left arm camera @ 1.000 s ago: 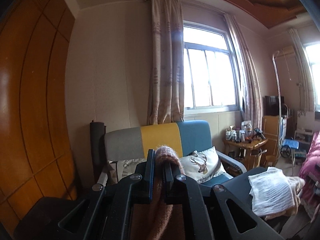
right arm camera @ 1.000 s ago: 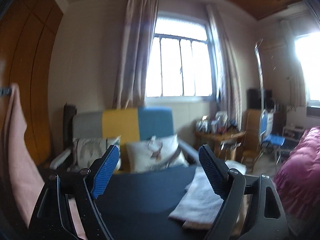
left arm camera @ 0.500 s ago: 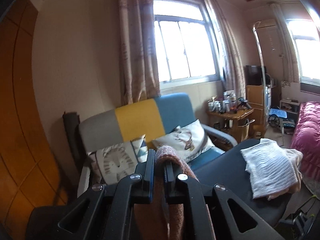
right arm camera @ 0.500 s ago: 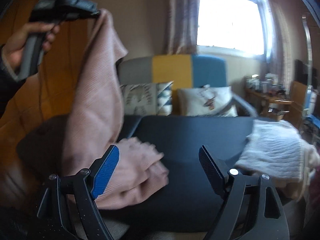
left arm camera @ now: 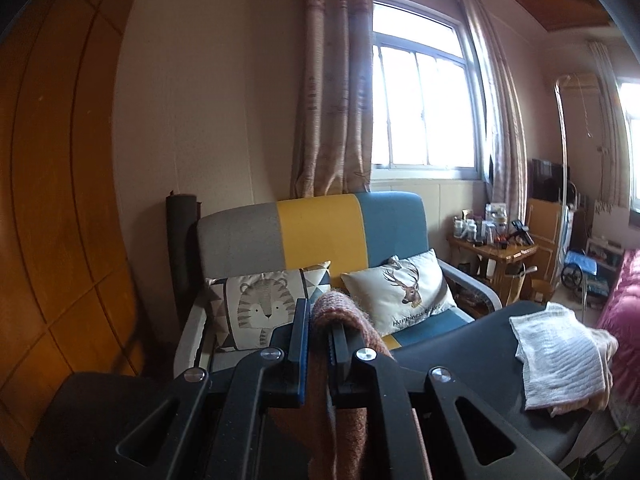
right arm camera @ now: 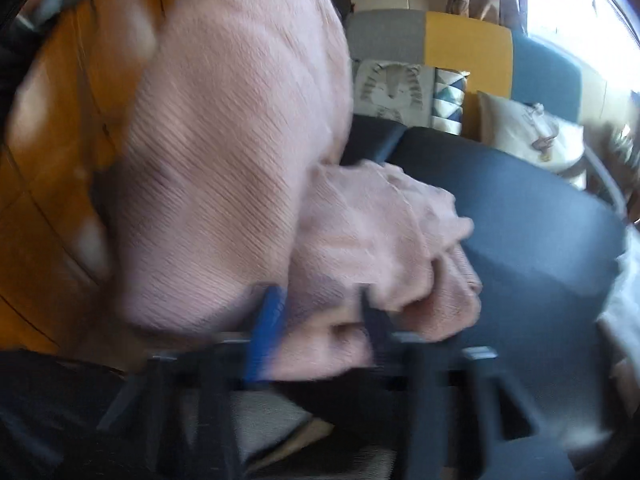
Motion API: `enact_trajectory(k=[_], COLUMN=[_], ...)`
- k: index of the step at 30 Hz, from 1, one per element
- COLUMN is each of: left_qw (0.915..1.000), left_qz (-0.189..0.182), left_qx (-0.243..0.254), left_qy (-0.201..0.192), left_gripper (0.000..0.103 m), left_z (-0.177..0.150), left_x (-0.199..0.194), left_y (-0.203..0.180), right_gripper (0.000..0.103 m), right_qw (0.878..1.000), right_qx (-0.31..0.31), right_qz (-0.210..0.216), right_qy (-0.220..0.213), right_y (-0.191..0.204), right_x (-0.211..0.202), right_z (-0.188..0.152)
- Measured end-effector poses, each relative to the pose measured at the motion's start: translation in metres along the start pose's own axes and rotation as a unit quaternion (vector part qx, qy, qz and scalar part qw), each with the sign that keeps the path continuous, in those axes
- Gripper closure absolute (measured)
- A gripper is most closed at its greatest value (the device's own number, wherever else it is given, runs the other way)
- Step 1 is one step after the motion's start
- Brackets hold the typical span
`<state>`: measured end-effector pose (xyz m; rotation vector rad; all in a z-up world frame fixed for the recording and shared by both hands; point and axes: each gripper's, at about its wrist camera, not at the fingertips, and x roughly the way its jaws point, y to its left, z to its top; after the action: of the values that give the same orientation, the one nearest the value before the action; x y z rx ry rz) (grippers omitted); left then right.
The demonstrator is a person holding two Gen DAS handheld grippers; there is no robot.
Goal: Fold clothes
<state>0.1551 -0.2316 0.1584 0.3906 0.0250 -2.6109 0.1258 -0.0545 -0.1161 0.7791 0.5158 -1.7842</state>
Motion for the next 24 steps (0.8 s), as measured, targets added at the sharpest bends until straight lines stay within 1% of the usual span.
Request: enact_trajectory(k=[2,4,5,7,9,10,11,13,18,19,20,22,23,24], left_qw=[0.9999,0.9997,0.9995,0.9993,0.9992,0.9992,0.9991,0.9992,0.9992,0.9992,0.9992,0.9993,0.9993,0.9993], left_qz=[0.006,0.015,0.019,0.025,0.027,0.027,0.026,0.025,0.024,0.024,0.023,0.022,0.021,0.022], left_qx=[-0.015,-0.021,-0.024,-0.025,-0.026,-0.027,-0.028,-0.029,-0.029,-0.03,-0.03,-0.031,-0.031,-0.03], left_qy=[-0.003,0.001,0.003,0.01,0.015,0.015,0.015,0.015,0.013,0.012,0.011,0.009,0.008,0.007], left_gripper=[0.095,0.095,0.095,0.095,0.095,0.095,0.095,0.095,0.095,0.095,0.095,0.095,0.095,0.095], left_z=[-0.004,-0.008,-0.01,-0.016,-0.019,-0.02,-0.021,-0.02,-0.018,-0.017,-0.016,-0.015,-0.015,-0.015], left_x=[-0.003,-0.002,-0.001,0.003,0.007,0.008,0.009,0.011,0.01,0.008,0.006,0.002,0.0,-0.003], left_y=[0.014,0.025,0.03,0.037,0.042,0.044,0.045,0.045,0.043,0.043,0.042,0.041,0.04,0.04], right_gripper=[0.088,0.088,0.088,0.087,0.063,0.035,0.018,0.017,0.017,0.017,0.017,0.017,0.019,0.025], right_qw=[0.999,0.997,0.996,0.997,0.998,0.998,0.999,0.999,0.997,0.997,0.996,0.995,0.994,0.994], right_qx=[-0.011,0.002,0.012,0.024,0.026,0.016,0.005,-0.014,-0.041,-0.054,-0.07,-0.1,-0.111,-0.107], right_qz=[-0.04,-0.08,-0.085,-0.067,-0.045,-0.04,-0.032,-0.006,0.059,0.059,0.048,0.015,0.0,-0.001], right_qy=[0.009,0.013,0.007,-0.015,-0.035,-0.035,-0.035,-0.033,-0.011,-0.01,-0.011,-0.019,-0.022,-0.021], right_y=[-0.002,-0.013,-0.017,-0.016,-0.011,-0.003,0.002,0.011,0.036,0.043,0.049,0.061,0.065,0.064], right_x=[0.011,0.017,0.016,0.002,-0.012,-0.015,-0.018,-0.02,-0.018,-0.013,-0.006,0.011,0.019,0.029], right_z=[-0.002,0.001,0.003,0.003,0.002,0.001,-0.002,-0.008,-0.018,-0.017,-0.014,-0.008,-0.004,0.0])
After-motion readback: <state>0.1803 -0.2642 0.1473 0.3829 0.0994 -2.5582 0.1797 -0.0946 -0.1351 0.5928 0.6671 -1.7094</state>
